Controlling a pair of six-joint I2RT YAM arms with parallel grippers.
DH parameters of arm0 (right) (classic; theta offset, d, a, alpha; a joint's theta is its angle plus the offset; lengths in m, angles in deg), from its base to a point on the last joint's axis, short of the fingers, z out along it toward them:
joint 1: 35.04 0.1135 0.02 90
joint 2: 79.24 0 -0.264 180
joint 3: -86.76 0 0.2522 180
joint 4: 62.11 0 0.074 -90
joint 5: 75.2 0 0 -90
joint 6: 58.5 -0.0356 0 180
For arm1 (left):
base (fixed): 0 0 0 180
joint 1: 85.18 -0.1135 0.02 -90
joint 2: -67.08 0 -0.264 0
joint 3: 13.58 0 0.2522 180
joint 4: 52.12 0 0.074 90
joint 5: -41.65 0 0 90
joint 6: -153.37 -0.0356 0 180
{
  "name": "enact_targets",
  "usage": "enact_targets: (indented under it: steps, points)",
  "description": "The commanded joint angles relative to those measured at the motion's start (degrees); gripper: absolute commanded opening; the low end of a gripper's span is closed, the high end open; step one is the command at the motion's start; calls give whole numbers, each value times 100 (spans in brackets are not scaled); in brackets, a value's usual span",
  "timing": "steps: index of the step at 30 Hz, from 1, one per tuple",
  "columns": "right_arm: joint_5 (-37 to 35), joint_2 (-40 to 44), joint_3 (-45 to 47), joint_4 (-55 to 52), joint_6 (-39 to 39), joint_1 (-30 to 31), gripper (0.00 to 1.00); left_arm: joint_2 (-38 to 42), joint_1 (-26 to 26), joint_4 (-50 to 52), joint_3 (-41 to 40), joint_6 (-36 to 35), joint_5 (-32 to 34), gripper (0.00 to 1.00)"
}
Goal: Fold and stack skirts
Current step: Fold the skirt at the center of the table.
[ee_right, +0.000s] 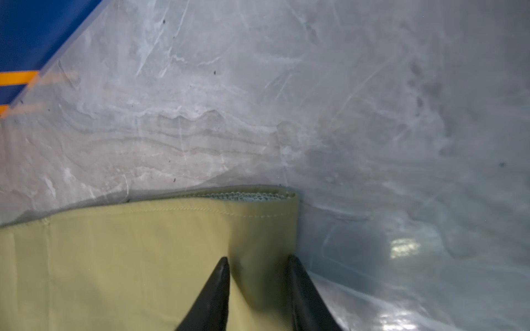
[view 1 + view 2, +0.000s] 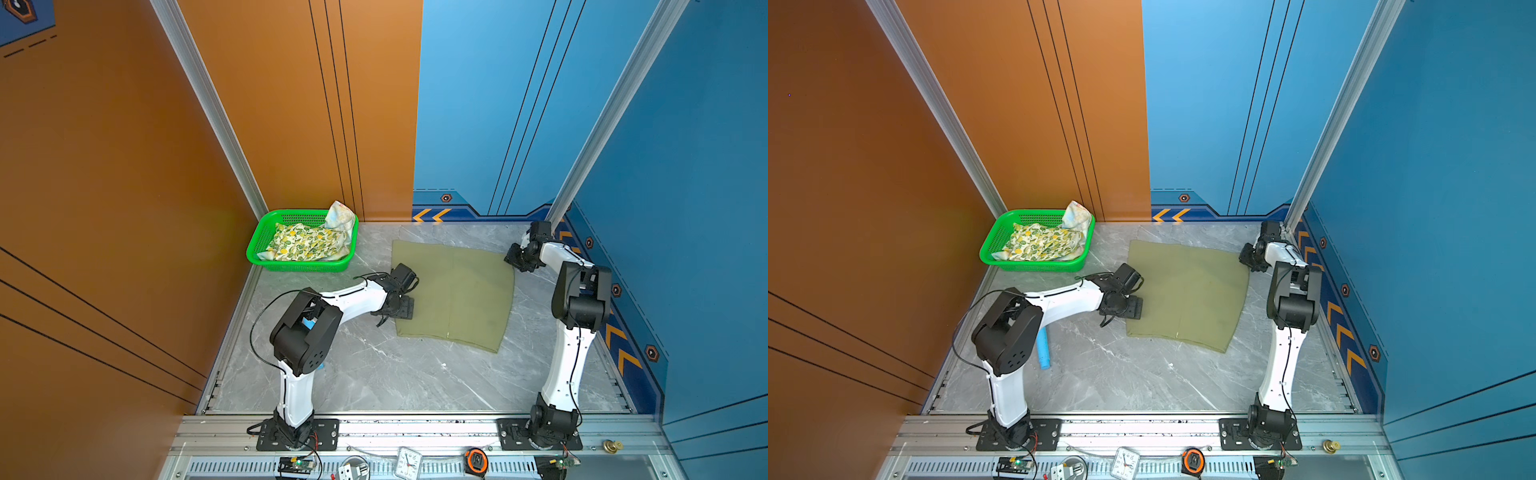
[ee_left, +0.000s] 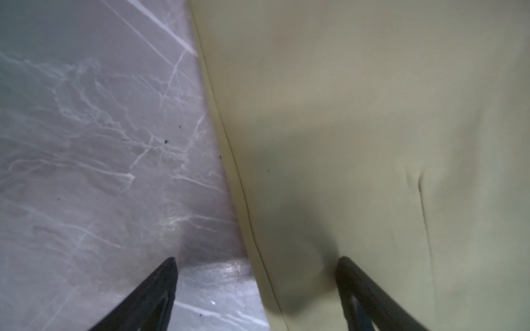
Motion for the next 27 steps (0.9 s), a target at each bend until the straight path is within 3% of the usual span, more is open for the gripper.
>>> enact_targets:
  steps: [1,2,11,17,21,27]
  points:
    - [215,-74,-231,-197,104,88,4,152,42,-86,-180,15,-140,79]
    - [227,-42,-236,-192,95,103,0,166,46,-152,-247,3,-175,76]
    - [-170,877,-32,-294,-175,466,0,389,186,-1076,-985,-178,-545,32]
    - [-785,1486,-204,-754,-298,1091,0,310,360,-1313,-1207,-152,-643,7]
    - [-1204,1714,-519,-1017,-499,1775,0,329,441,-1426,-1338,-119,-664,1]
    - [-2018,1409,-1214,-1219,-1295,3277,0,512,433,-1533,-1699,-108,-709,0]
